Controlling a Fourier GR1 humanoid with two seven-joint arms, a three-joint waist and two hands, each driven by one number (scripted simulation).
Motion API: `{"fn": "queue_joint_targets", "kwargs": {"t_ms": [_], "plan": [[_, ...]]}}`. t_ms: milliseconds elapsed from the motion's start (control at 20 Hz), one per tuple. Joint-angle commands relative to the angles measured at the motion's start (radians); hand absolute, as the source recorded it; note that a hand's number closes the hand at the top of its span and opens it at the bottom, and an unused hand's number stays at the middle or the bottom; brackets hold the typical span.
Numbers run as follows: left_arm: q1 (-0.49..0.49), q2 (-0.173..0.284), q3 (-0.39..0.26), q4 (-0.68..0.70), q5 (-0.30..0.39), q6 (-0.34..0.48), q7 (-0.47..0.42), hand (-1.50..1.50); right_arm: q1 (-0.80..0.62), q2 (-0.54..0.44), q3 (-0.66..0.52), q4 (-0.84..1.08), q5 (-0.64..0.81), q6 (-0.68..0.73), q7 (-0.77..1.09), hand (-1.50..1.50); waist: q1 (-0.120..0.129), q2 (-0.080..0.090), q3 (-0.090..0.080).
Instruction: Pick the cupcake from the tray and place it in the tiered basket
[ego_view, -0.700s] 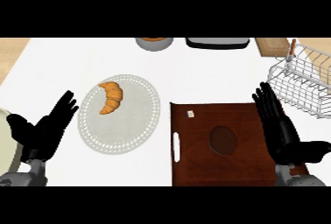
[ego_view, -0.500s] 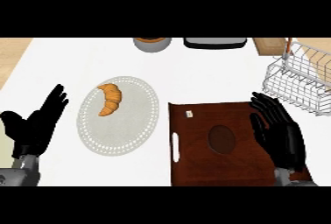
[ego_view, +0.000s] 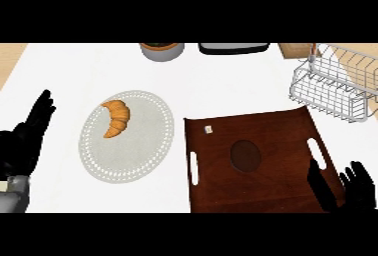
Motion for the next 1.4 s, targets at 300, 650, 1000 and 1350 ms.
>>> {"fn": "queue_joint_targets", "kwargs": {"t_ms": [300, 650, 1000, 1350], "plan": [[-0.033, -0.028, -0.068, -0.027, -0.075, 0.022, -0.004, 0.00, 0.374, -0.024, 0.350, -0.123, 0.286, -0.156, 0.225, -1.50, 0.091, 0.023, -0.007], [-0.074, -0.036, -0.086, -0.024, -0.085, 0.006, -0.005, 0.00, 0.432, -0.185, 0.401, -0.222, 0.388, -0.043, 0.521, -1.50, 0.139, 0.041, -0.010], [-0.093, -0.070, -0.126, -0.037, -0.117, 0.026, 0.020, 0.00, 0.365, -0.288, 0.298, -0.348, 0.482, 0.080, 0.904, -1.50, 0.157, 0.038, -0.007], [-0.116, -0.078, -0.105, 0.023, -0.117, 0.024, -0.003, 0.00, 0.187, -0.350, 0.264, -0.407, 0.578, 0.292, 1.327, -1.50, 0.149, 0.031, -0.006]]}}
